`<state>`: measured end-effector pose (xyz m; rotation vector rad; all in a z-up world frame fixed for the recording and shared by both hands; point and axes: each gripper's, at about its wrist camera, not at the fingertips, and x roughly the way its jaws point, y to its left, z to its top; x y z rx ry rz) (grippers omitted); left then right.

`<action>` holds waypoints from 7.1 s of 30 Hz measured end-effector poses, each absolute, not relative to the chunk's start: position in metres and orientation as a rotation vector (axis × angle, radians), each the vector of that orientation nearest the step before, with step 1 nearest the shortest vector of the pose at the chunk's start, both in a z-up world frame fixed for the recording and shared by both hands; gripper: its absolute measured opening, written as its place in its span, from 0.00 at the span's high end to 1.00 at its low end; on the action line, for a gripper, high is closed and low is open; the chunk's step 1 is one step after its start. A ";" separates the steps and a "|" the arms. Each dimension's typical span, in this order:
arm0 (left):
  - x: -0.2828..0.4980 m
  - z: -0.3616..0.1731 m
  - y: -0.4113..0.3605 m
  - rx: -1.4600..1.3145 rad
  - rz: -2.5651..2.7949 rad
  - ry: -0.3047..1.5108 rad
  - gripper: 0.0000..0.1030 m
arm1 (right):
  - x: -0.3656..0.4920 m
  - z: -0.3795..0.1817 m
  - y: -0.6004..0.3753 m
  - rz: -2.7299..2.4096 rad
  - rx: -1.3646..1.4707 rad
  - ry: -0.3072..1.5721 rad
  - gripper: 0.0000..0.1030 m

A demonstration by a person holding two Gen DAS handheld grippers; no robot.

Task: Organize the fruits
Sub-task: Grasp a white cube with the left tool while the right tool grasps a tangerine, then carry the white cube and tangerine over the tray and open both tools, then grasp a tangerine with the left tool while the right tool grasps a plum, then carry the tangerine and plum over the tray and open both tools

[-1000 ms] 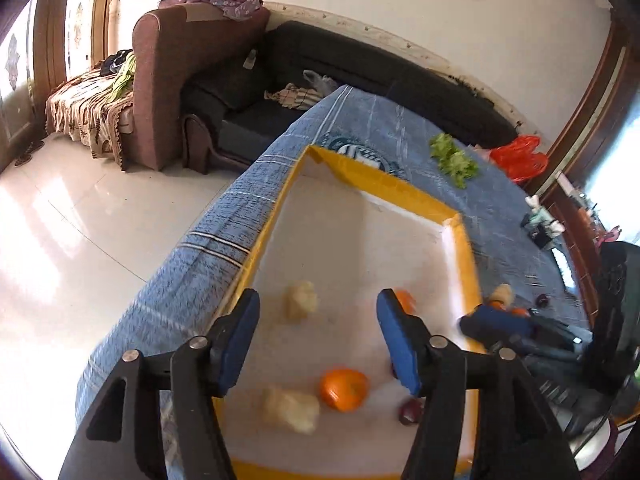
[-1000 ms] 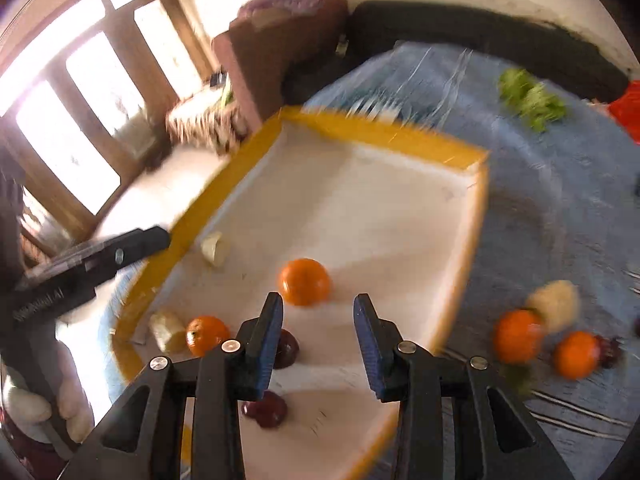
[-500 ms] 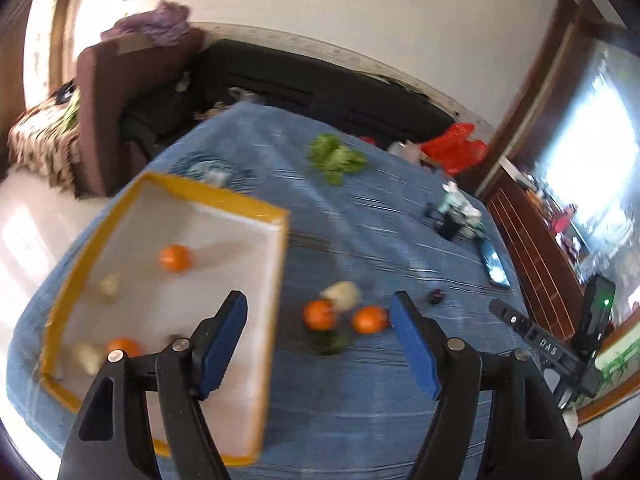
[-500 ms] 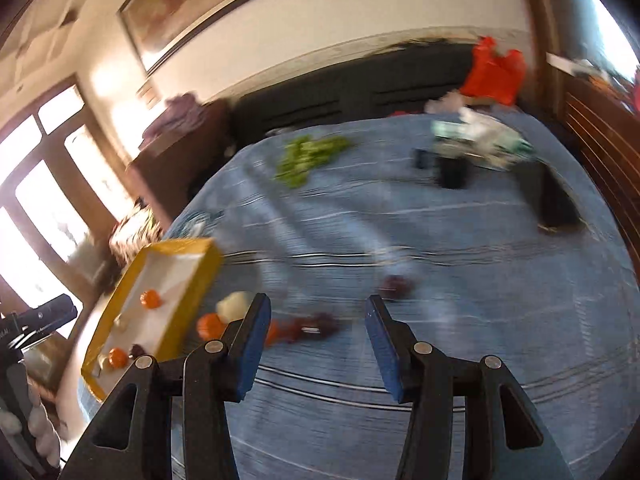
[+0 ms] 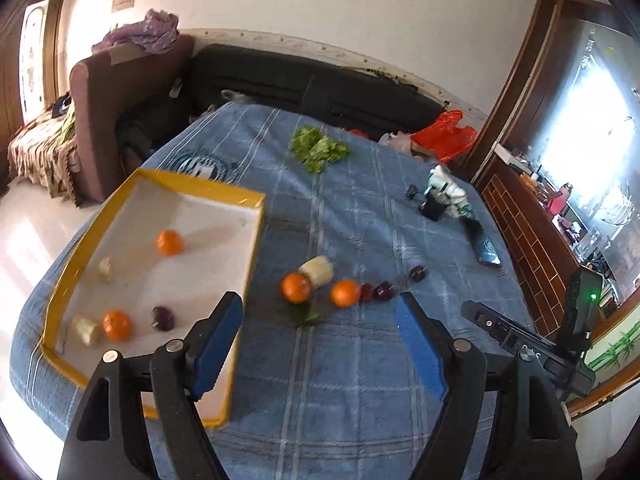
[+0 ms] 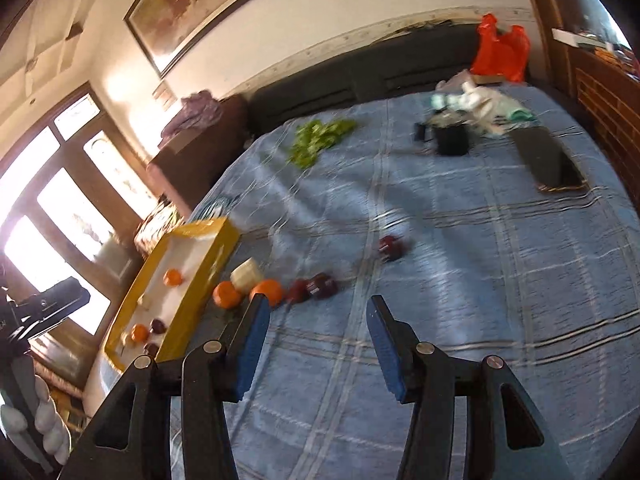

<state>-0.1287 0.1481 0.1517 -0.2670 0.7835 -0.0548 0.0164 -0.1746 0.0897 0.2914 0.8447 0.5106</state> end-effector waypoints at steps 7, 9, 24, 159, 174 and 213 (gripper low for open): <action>-0.131 0.126 0.191 -0.333 -0.051 0.788 0.25 | 0.045 0.063 -0.088 0.557 0.093 0.905 0.46; -0.126 0.119 0.199 -0.349 -0.048 0.802 0.25 | 0.056 0.056 -0.068 0.541 0.023 0.898 0.46; -0.048 0.079 0.180 -0.293 -0.098 0.912 0.25 | 0.089 0.011 -0.022 0.531 -0.083 0.953 0.60; -0.066 0.055 0.139 -0.167 -0.133 0.914 0.43 | 0.103 0.011 -0.106 0.373 0.165 0.941 0.59; 0.007 0.011 0.105 0.031 -0.090 1.070 0.43 | 0.096 0.022 -0.113 0.377 0.147 0.906 0.71; -0.146 0.099 0.218 -0.325 0.131 0.694 0.67 | 0.069 0.019 -0.116 0.250 0.094 0.854 0.71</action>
